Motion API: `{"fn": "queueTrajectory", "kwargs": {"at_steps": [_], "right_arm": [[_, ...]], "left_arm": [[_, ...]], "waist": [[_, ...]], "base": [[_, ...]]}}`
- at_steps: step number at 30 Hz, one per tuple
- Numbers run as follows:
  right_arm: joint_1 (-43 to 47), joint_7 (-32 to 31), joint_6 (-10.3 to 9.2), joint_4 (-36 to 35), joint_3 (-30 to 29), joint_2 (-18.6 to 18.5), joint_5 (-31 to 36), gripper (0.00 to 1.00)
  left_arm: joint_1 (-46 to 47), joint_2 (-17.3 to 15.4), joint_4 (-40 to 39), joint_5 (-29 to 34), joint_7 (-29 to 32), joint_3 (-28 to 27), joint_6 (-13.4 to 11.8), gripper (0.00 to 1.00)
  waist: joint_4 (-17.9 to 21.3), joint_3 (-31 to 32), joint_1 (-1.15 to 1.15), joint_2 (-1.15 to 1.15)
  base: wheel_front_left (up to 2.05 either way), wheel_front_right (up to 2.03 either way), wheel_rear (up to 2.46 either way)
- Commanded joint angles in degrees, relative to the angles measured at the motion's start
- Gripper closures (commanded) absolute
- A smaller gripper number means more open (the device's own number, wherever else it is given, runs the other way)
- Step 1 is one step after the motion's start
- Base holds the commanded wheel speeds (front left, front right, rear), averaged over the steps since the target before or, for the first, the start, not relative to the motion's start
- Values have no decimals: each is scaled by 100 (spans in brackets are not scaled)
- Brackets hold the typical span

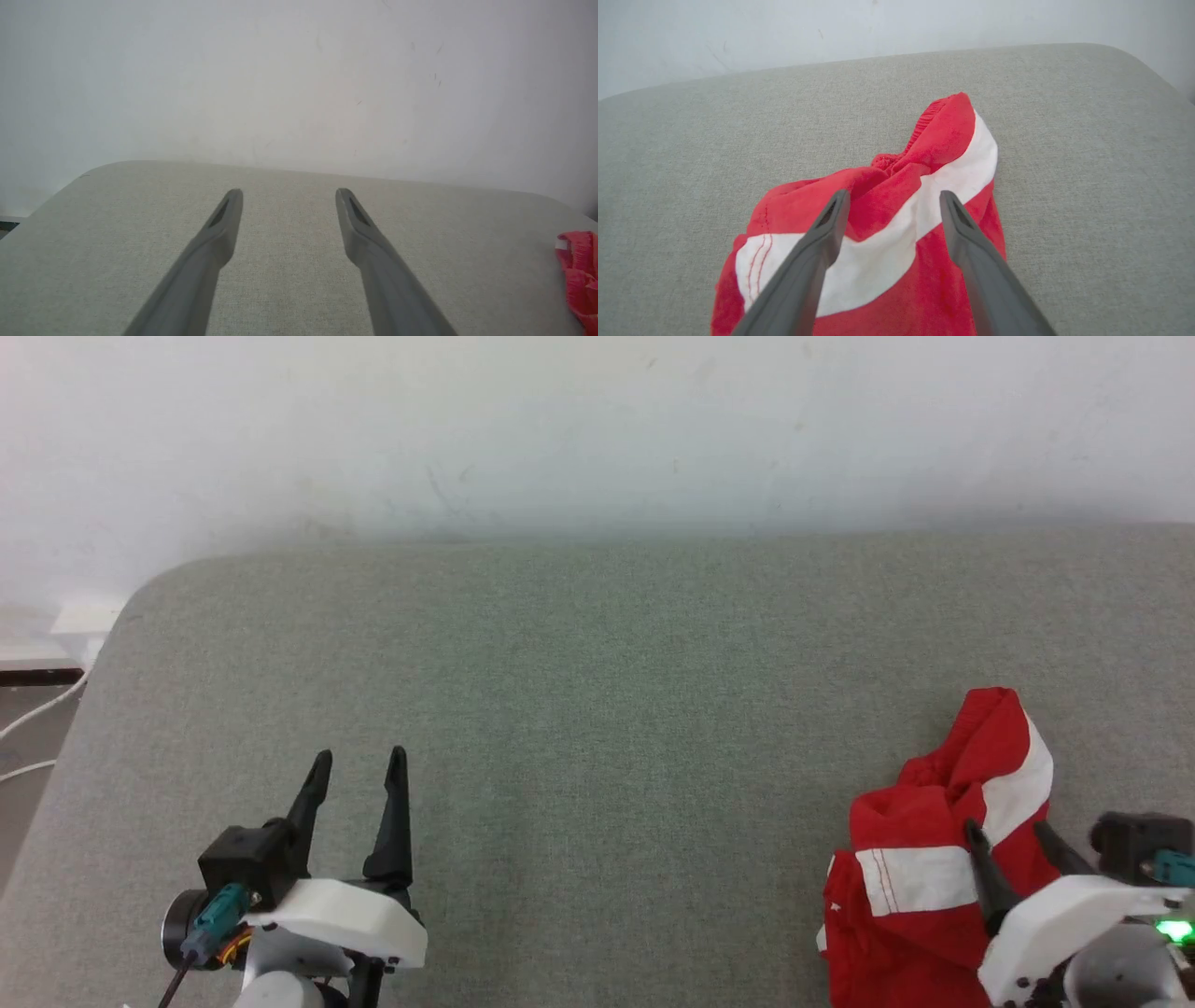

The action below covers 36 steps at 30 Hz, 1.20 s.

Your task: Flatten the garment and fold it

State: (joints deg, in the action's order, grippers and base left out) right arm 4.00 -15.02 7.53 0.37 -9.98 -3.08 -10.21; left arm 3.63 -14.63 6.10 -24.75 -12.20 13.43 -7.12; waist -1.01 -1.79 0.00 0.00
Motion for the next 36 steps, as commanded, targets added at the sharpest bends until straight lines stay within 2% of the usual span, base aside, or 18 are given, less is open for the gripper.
{"fn": "queueTrajectory", "kwargs": {"at_steps": [1,4,9,12,16,17,18,19,23,29,30,31,33,34,35,36], "right_arm": [[-34,-235,-4,-102,145,19,68,0],[-22,-914,-4,-176,417,-34,99,0],[-69,-1954,-4,-79,808,-339,45,0],[-187,-2144,-4,215,962,-465,4,0],[-343,-2184,-4,907,1051,-450,-196,0],[-376,-2194,-4,1095,1057,-411,-286,53],[-407,-2208,-4,1271,1115,-406,-340,94],[-444,-2186,-4,1418,1151,-374,-451,100],[-617,-1919,-4,1664,1291,-285,-750,100],[-1319,-510,-4,1562,1726,-57,-1284,100],[-1319,-510,-4,1562,1726,-57,-1284,100],[-1497,-225,-4,1510,1991,-22,-1370,100],[-1607,-70,-4,1565,2273,-1,-1436,100],[-1636,-58,-4,1646,2433,6,-1460,90],[-1663,-26,-4,1742,2568,10,-1457,56],[-1681,32,-4,1860,2682,12,-1392,0]], "left_arm": [[-11,8,15,-30,-43,14,-23,0],[-16,16,39,-36,-50,27,-33,0],[-8,28,66,-45,-56,53,-51,0],[24,50,79,-48,-60,88,-46,0],[59,84,125,-52,-67,143,-33,0],[66,92,139,-59,-69,151,-30,0],[74,98,153,-65,-71,161,-24,0],[79,102,166,-69,-74,168,-19,0],[88,107,198,-83,-83,178,-14,0],[82,66,235,-81,-88,197,-24,0],[82,66,235,-81,-88,197,-24,0],[86,52,233,-82,-78,207,-24,0],[99,50,222,-75,-69,226,-31,0],[106,53,214,-69,-61,241,-35,0],[115,57,207,-65,-56,252,-40,0],[124,63,204,-64,-50,267,-40,0]], "waist": [[-9,30,0,0],[-15,57,0,0],[-34,63,0,0],[-59,35,0,0],[-108,34,0,0],[-122,35,0,0],[-139,39,0,0],[-153,46,0,0],[-179,58,0,0],[-168,104,0,0],[-168,104,0,0],[-164,108,0,0],[-162,98,0,0],[-164,83,0,0],[-166,69,0,0],[-177,53,0,0]], "base": [[0,0,0],[0,0,0],[0,0,0],[0,0,0],[0,0,0],[0,0,0],[0,0,0],[0,0,0],[0,0,0],[0,0,0],[0,0,0],[0,0,0],[0,0,0],[0,0,0],[0,0,0],[0,0,0]]}}
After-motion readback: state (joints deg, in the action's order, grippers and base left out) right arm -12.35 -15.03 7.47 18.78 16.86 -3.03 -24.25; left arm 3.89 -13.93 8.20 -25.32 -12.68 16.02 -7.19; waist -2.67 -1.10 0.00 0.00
